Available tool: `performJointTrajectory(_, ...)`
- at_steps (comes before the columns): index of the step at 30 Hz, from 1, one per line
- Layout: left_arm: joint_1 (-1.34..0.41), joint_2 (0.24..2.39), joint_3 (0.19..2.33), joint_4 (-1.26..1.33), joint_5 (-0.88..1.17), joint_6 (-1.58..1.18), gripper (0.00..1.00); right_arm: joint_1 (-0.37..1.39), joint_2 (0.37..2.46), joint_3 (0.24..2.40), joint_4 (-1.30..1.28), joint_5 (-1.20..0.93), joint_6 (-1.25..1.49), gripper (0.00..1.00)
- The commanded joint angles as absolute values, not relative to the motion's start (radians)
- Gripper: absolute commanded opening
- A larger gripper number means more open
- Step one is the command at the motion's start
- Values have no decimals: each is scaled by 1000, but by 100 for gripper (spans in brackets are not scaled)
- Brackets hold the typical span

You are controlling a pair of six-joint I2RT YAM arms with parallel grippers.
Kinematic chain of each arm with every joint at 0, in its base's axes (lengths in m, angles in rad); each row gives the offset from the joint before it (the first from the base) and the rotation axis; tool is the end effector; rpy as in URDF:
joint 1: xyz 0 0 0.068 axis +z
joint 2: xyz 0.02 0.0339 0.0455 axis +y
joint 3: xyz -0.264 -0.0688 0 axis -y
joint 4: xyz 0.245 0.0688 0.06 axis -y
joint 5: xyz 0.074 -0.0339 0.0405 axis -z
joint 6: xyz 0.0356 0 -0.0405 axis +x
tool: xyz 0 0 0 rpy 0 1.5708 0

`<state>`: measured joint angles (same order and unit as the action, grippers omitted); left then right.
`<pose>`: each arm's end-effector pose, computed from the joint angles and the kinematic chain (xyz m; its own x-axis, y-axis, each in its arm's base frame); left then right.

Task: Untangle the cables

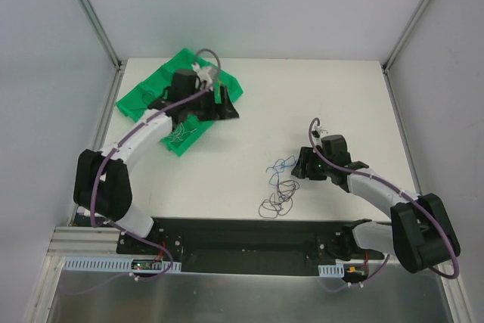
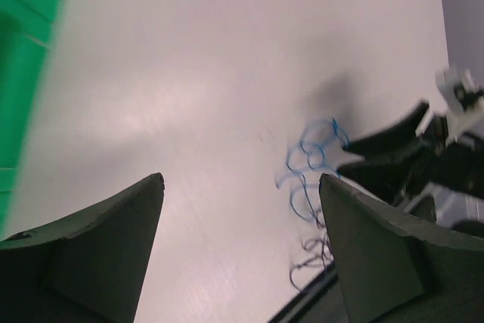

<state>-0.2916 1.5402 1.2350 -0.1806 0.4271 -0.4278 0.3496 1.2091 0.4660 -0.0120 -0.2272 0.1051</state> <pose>0.3384 -0.1170 0.3113 -0.6610 -0.1958 -0.7244 0.3718 0.7531 -0.5429 0.2103 0.0852 0.1644 -0.6915 -0.1433 -0.7080 -0.4176 0.8791 0.2299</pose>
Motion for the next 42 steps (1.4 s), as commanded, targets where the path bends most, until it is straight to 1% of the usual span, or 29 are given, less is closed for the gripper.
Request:
performJointTrajectory(1, -504, 1542, 1105, -60, 558, -420, 84, 373, 1223, 497, -5, -308, 126, 59)
performJointTrajectory(4, -665, 1568, 1072, -8, 503, -425, 84, 383, 1262, 521, -5, -313, 118, 61)
performJointTrajectory(6, -738, 1574, 1055, 27, 453, -442, 78, 391, 1308, 551, -5, -296, 104, 60)
performJointTrajectory(8, -770, 1559, 1023, 61, 428, -477, 73, 396, 1371, 603, -5, -291, 94, 59)
performJointTrajectory(11, -776, 1514, 974, 89, 417, -492, 68, 437, 1449, 687, -23, -272, 87, 52)
performJointTrajectory(14, -773, 1430, 918, 80, 336, -489, 64, 507, 1521, 753, -5, -244, 97, 45)
performJointTrajectory(17, -770, 1321, 868, 48, 234, -474, 63, 573, 1581, 821, -5, -253, 113, 31)
performJointTrajectory(19, -769, 1248, 829, 25, 119, -480, 64, 615, 1609, 851, 47, -268, 127, 21)
performJointTrajectory(22, -749, 1135, 773, -58, -58, -537, 70, 667, 1640, 903, 55, -345, 156, 9)
performJointTrajectory(24, -732, 1071, 735, -67, -103, -545, 75, 696, 1614, 885, 78, -334, 166, 3)
performJointTrajectory(26, -726, 1016, 697, -69, -138, -561, 82, 703, 1582, 859, 90, -345, 182, 2)
performJointTrajectory(27, -723, 1002, 680, -66, -140, -571, 85, 703, 1559, 845, 87, -350, 184, 6)
performJointTrajectory(28, -718, 996, 670, -67, -132, -578, 87, 701, 1528, 832, 68, -345, 181, 16)
performJointTrajectory(29, -716, 1000, 669, -66, -115, -581, 89, 701, 1488, 812, 54, -321, 178, 29)
performJointTrajectory(30, -715, 1018, 673, -66, -98, -581, 90, 701, 1455, 777, 45, -299, 173, 39)
performJointTrajectory(32, -716, 1077, 698, -61, -48, -574, 91, 696, 1372, 729, 22, -266, 164, 53)
performJointTrajectory(34, -716, 1182, 750, -57, 42, -558, 91, 695, 1297, 690, -27, -229, 152, 61)
performJointTrajectory(35, -715, 1228, 782, -57, 85, -543, 89, 693, 1251, 674, -49, -215, 147, 62)
performJointTrajectory(37, -716, 1320, 836, -55, 164, -522, 87, 690, 1186, 640, -92, -177, 141, 64)
performJointTrajectory(39, -721, 1409, 888, -52, 222, -508, 87, 689, 1131, 612, -130, -161, 135, 64)
performJointTrajectory(42, -732, 1517, 962, -51, 284, -491, 87, 690, 1063, 566, -150, -185, 132, 66)
